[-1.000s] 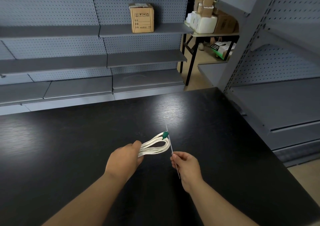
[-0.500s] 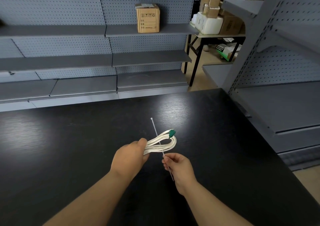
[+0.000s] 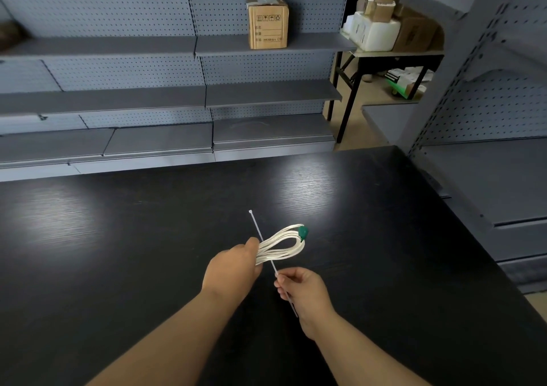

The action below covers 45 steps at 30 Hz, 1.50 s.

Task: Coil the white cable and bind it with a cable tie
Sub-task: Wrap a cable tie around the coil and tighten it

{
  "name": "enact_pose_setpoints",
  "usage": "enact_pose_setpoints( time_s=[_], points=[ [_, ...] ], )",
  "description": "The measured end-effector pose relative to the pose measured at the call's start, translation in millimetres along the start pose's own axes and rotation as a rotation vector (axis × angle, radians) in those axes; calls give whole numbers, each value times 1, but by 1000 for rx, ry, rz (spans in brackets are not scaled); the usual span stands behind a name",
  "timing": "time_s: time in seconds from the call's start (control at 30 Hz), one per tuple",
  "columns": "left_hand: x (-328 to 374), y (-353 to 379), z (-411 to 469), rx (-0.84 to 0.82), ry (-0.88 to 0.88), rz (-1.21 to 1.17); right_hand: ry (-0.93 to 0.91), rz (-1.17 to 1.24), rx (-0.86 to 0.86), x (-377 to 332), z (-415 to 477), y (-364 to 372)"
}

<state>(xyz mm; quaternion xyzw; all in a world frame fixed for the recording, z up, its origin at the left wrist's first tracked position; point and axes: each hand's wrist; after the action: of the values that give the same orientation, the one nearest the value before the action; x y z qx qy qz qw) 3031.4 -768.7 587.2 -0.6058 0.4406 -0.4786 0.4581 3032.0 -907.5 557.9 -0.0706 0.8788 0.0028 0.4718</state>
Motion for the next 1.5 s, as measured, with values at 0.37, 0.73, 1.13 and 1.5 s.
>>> enact_pose_setpoints(
  time_s=[0.37, 0.73, 1.13, 1.5],
  points=[
    [-19, 3, 2, -98, -58, -90, 37, -46, 37, 2, -9, 27],
    [-40, 2, -2, -96, -9, -73, -65, -221, 205, 6, -15, 44],
    [-54, -4, -2, -97, 19, -47, -59, -228, 282, 3, -16, 54],
    [-63, -13, 1, -65, 24, -23, -81, -183, 369, 0, -16, 53]
  ],
)
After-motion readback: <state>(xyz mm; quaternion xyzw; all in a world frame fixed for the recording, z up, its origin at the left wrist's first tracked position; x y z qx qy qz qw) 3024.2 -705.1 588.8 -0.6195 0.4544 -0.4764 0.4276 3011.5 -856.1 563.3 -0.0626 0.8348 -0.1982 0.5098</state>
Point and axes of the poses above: each hand's wrist, its own z-axis towards the middle knuckle, its own y-axis out of the palm, x = y × z, and after that the axes turned 5 degrees about -y, right-handed
